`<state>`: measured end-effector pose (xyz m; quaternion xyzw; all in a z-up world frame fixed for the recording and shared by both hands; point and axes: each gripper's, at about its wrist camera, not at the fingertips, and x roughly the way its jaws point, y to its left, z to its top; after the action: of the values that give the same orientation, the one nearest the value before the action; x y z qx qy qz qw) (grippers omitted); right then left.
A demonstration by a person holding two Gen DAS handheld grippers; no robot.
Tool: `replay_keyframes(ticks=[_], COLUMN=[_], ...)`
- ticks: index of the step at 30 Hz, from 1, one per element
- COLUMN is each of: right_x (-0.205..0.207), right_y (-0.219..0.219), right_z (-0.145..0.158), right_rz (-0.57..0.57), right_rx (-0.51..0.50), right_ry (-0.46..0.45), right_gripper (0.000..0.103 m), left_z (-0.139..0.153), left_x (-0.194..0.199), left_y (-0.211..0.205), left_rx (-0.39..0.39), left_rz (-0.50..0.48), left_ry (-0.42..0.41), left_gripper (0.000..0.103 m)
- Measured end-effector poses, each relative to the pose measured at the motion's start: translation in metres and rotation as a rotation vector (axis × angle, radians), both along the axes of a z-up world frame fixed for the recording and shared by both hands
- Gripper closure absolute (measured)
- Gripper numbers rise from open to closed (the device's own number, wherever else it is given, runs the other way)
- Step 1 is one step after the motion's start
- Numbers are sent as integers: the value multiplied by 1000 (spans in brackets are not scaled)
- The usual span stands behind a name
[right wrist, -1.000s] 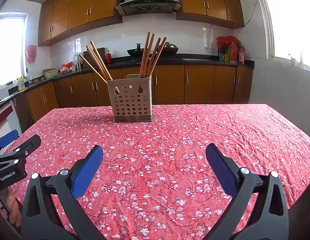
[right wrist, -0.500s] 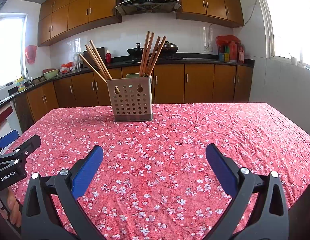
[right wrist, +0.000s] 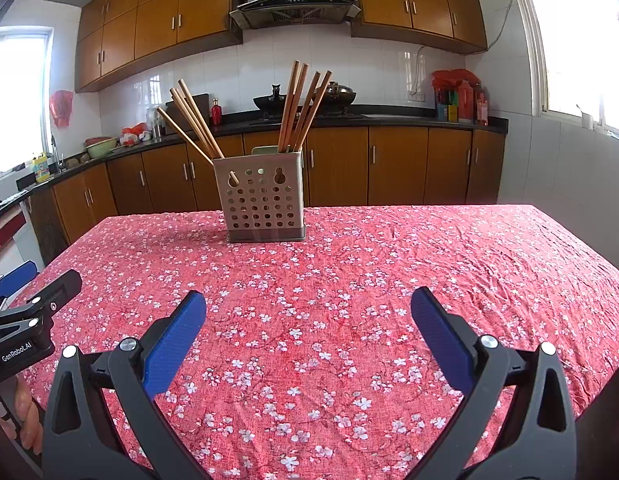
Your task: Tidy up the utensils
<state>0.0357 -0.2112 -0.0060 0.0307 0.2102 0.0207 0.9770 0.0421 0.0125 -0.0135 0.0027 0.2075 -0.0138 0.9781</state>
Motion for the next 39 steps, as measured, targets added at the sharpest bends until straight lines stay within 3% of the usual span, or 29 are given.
replay_keyframes(ticks=[39], right_x=[0], right_y=[0], right_z=[-1], right_rz=[0], right_rx=[2], right_ry=[4], right_gripper=[2], left_z=[-4], left_x=[2], left_y=[-2], left_rx=[-5], left_rz=[17], left_ry=[10], left_gripper=[4])
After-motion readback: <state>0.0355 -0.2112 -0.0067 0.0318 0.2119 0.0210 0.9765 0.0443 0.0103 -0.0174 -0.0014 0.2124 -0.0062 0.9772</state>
